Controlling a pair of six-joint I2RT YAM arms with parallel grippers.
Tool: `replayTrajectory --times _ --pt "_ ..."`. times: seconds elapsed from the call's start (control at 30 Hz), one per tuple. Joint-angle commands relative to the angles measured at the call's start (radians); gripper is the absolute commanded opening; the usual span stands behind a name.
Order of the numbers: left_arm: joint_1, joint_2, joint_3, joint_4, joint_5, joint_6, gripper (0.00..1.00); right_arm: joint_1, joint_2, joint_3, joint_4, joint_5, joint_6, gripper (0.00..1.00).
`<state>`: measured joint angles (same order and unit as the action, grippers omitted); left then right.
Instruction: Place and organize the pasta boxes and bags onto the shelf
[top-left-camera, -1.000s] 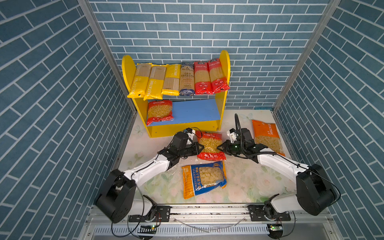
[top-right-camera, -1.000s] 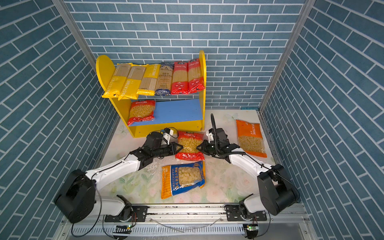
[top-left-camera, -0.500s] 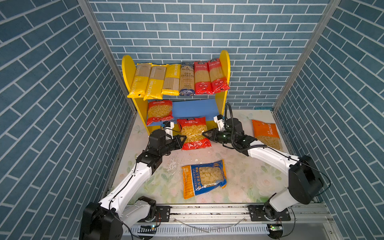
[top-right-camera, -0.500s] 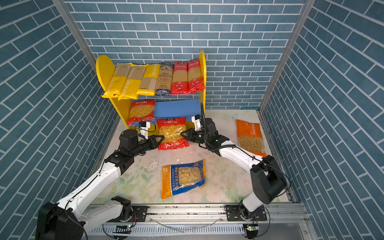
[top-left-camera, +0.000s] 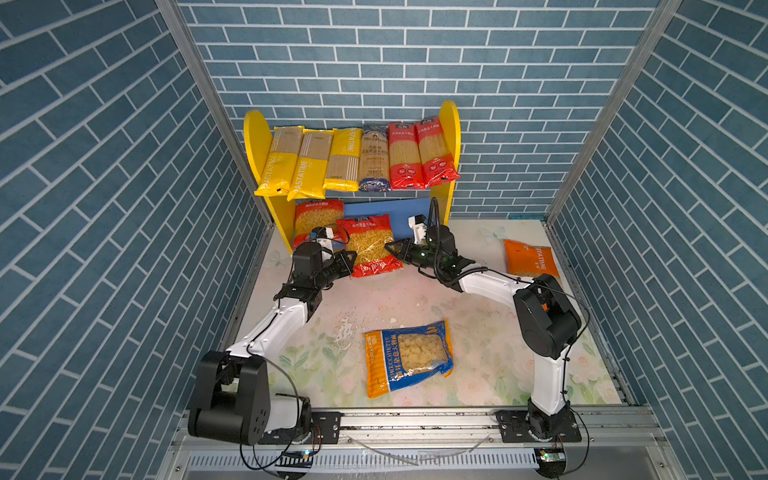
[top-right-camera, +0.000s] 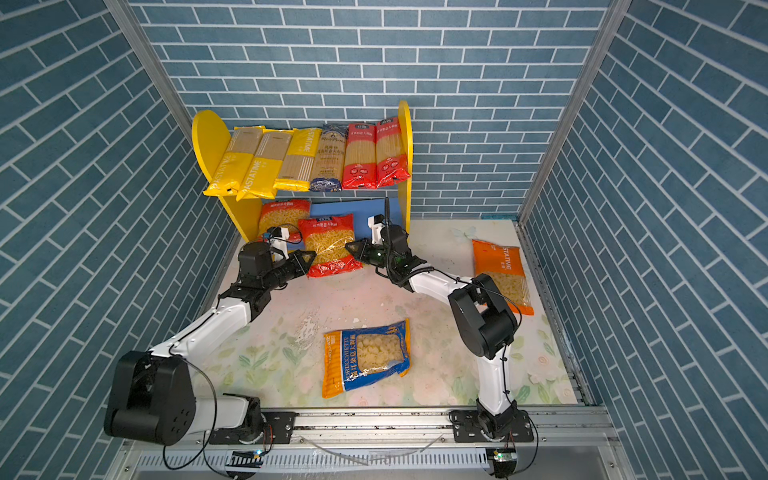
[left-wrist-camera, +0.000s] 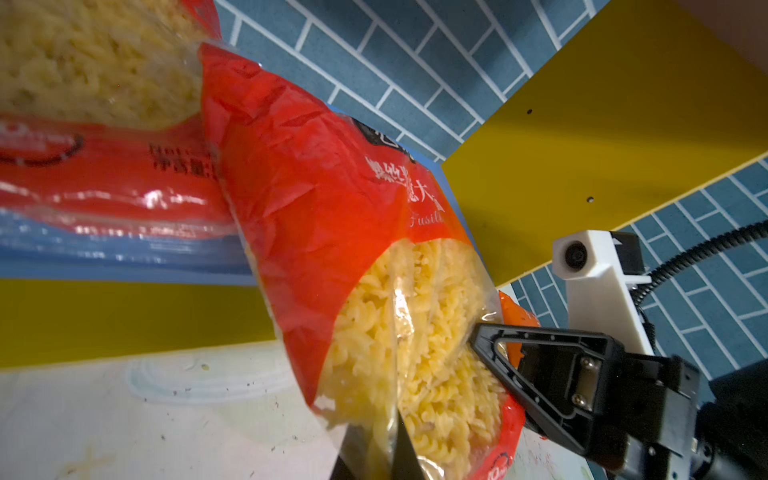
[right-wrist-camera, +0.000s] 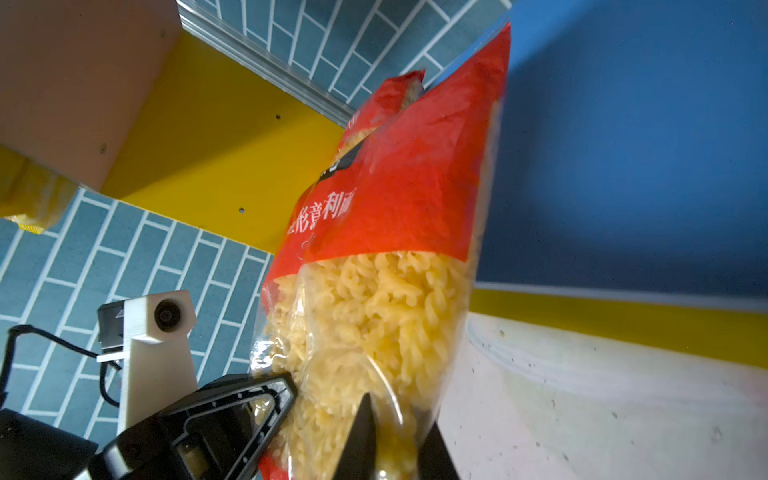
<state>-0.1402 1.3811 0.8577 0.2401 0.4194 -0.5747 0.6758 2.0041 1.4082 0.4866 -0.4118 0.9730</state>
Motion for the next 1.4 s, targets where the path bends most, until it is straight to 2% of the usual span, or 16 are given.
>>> replayTrajectory --times 0.0,0.1,0.23,0.33,0.6,0.8,1.0,1.13,1.27,1.37 --pt "0.031 0.053 0.083 0.052 -0.024 0.04 0.0 -0.024 0.041 0.106 0.179 0.123 0.058 0.0" --pt "0.046 0.113 0.13 0.045 -0.034 0.031 0.0 -0.028 0.077 0.147 0.152 0.14 0.066 0.02" --pt "0.05 0.164 0.18 0.017 -0.064 0.024 0.0 -0.03 0.063 0.136 0.084 0.148 0.046 0.33" --pt "0.05 0.184 0.189 0.021 -0.074 0.009 0.0 -0.039 0.013 0.064 0.073 0.154 0.039 0.46" --pt "0.054 0.223 0.237 -0.023 -0.086 -0.003 0.0 -0.032 -0.163 -0.202 -0.002 0.151 0.026 0.56" --pt "0.054 0.225 0.248 -0.052 -0.075 -0.061 0.0 0.056 -0.196 -0.362 0.069 0.178 0.099 0.76" --pt "0.06 0.233 0.266 -0.083 -0.056 -0.099 0.0 0.08 -0.042 -0.274 0.265 0.17 0.235 0.81" --pt "0.065 0.251 0.283 -0.105 -0.037 -0.111 0.01 0.106 0.014 -0.182 0.28 0.217 0.241 0.81" --pt "0.068 0.241 0.292 -0.117 -0.039 -0.112 0.03 0.112 0.084 -0.105 0.297 0.251 0.261 0.78" --pt "0.07 0.246 0.316 -0.144 -0.035 -0.108 0.05 0.113 0.137 -0.046 0.335 0.259 0.285 0.71"
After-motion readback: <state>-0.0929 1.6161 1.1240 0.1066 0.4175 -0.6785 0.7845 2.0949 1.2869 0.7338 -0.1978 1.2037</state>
